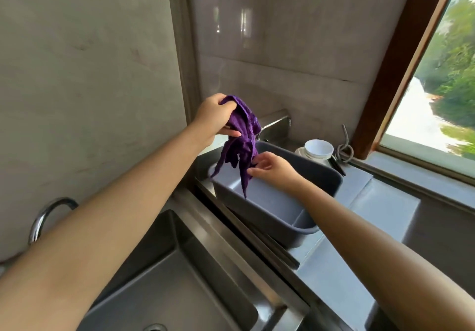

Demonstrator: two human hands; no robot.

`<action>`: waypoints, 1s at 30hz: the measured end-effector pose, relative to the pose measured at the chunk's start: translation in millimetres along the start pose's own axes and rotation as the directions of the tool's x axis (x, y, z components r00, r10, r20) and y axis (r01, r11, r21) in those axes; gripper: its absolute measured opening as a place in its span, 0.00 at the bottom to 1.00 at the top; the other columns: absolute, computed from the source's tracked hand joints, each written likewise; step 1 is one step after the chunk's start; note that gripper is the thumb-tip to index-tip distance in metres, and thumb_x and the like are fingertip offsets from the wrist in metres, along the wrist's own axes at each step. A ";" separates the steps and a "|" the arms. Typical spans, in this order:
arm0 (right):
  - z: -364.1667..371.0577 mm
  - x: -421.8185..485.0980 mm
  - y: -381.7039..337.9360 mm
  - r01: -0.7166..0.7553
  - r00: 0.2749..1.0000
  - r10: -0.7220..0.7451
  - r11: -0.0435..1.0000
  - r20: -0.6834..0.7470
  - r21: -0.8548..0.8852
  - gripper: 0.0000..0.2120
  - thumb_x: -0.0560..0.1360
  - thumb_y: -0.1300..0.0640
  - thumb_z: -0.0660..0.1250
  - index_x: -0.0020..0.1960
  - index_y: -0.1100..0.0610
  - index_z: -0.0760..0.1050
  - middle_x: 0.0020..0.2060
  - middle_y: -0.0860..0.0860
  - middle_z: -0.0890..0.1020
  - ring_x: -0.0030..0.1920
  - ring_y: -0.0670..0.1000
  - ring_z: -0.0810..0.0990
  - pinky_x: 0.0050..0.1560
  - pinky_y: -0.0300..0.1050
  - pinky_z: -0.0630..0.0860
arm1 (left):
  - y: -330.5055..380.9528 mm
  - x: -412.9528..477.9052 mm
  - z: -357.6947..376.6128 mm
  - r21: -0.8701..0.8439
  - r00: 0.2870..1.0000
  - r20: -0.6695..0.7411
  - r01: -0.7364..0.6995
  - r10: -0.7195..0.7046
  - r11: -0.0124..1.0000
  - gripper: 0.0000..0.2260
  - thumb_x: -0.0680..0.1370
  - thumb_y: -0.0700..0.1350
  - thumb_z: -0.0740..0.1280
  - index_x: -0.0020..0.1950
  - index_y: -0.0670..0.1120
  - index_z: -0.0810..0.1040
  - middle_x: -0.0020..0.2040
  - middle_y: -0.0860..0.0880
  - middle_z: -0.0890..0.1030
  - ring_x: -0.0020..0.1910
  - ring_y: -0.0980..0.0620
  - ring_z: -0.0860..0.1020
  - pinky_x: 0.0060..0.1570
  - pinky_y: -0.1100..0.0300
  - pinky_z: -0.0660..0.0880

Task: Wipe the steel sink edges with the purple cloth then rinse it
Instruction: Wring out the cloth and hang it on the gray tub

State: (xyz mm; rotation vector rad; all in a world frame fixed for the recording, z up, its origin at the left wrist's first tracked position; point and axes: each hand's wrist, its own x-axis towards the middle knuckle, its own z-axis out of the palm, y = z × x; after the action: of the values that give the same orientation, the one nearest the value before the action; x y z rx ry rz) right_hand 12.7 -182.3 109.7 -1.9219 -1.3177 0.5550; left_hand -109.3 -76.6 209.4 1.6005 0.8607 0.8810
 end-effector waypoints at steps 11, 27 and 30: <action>-48.6 18.5 25.7 0.174 0.965 -0.191 0.979 -0.178 -0.104 0.06 0.74 0.63 0.65 0.50 0.62 0.78 0.44 0.58 0.83 0.46 0.56 0.80 0.50 0.47 0.74 | 7.9 26.3 16.9 -0.177 0.988 -0.099 0.101 -0.120 0.979 0.04 0.77 0.39 0.62 0.47 0.39 0.73 0.44 0.43 0.76 0.34 0.48 0.81 0.28 0.56 0.81; -141.1 138.9 -24.7 0.060 0.998 -0.062 0.986 -0.013 -0.154 0.06 0.69 0.61 0.60 0.38 0.63 0.73 0.26 0.53 0.71 0.25 0.51 0.71 0.20 0.34 0.67 | -47.6 61.2 128.0 0.076 0.951 0.207 0.217 -0.228 0.973 0.12 0.75 0.39 0.65 0.55 0.52 0.73 0.52 0.48 0.79 0.53 0.48 0.79 0.58 0.47 0.75; -144.5 151.1 -25.7 0.098 0.995 -0.101 0.989 -0.020 -0.108 0.07 0.68 0.61 0.59 0.32 0.60 0.67 0.26 0.53 0.70 0.26 0.53 0.71 0.25 0.40 0.69 | -63.8 61.0 146.0 0.065 0.981 0.101 0.160 -0.165 0.985 0.12 0.75 0.44 0.66 0.58 0.48 0.71 0.51 0.48 0.78 0.51 0.49 0.79 0.52 0.49 0.78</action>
State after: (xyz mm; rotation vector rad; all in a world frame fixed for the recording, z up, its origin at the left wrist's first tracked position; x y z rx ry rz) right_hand 155.4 -84.2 229.7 -1.9302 -1.4443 0.4170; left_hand 41.8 -77.4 130.2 1.5858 0.9338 0.6561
